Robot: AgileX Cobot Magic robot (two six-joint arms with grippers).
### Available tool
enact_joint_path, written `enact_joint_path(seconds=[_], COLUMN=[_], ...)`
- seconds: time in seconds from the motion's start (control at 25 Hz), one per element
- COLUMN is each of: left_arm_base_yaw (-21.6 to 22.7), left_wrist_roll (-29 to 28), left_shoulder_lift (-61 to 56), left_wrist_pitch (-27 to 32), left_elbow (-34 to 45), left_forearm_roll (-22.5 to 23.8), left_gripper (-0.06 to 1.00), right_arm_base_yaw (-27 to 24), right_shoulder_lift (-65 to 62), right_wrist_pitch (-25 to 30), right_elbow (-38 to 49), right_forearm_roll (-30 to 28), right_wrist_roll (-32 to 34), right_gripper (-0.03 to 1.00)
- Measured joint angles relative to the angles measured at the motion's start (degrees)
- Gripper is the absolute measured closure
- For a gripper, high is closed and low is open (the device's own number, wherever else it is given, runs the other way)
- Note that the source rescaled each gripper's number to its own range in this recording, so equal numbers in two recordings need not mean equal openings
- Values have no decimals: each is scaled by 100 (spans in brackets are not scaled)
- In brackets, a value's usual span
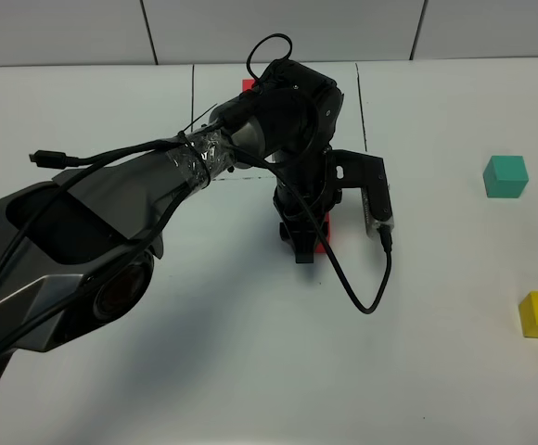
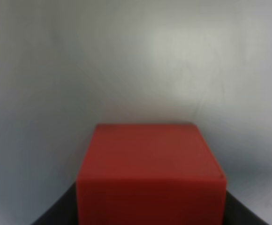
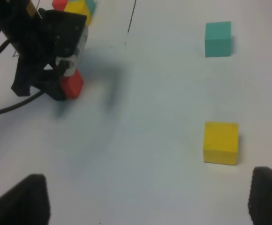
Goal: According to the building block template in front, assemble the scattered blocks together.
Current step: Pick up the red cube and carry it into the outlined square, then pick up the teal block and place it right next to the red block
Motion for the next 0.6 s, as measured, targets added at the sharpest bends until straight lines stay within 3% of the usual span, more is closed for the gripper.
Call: enact_joint_path(seconds=[0.12, 0.24, 0.36, 0.48, 0.6], left_arm_base_yaw=[-5, -5, -5, -5, -5], left_wrist_roll=[-8, -8, -8, -13, -32], left_shoulder_lift=[0, -5, -23, -46, -119], left_wrist_pitch=[0, 0, 0, 0, 0], left_elbow=[0, 0, 0, 0, 0], left_forearm_roll=[0, 0, 0, 5, -59], left_gripper=[79, 46, 19, 6, 1], right_arm_base_yaw=[0, 0, 0, 0, 0], right_shoulder_lift=[0, 0, 0, 0, 0], right_wrist_pitch=[0, 0, 0, 0, 0], right_elbow=[0, 0, 0, 0, 0], right_forearm_roll=[0, 0, 0, 0, 0], right_wrist_roll=[0, 0, 1, 1, 1], right_gripper=[21, 21, 21, 21, 21])
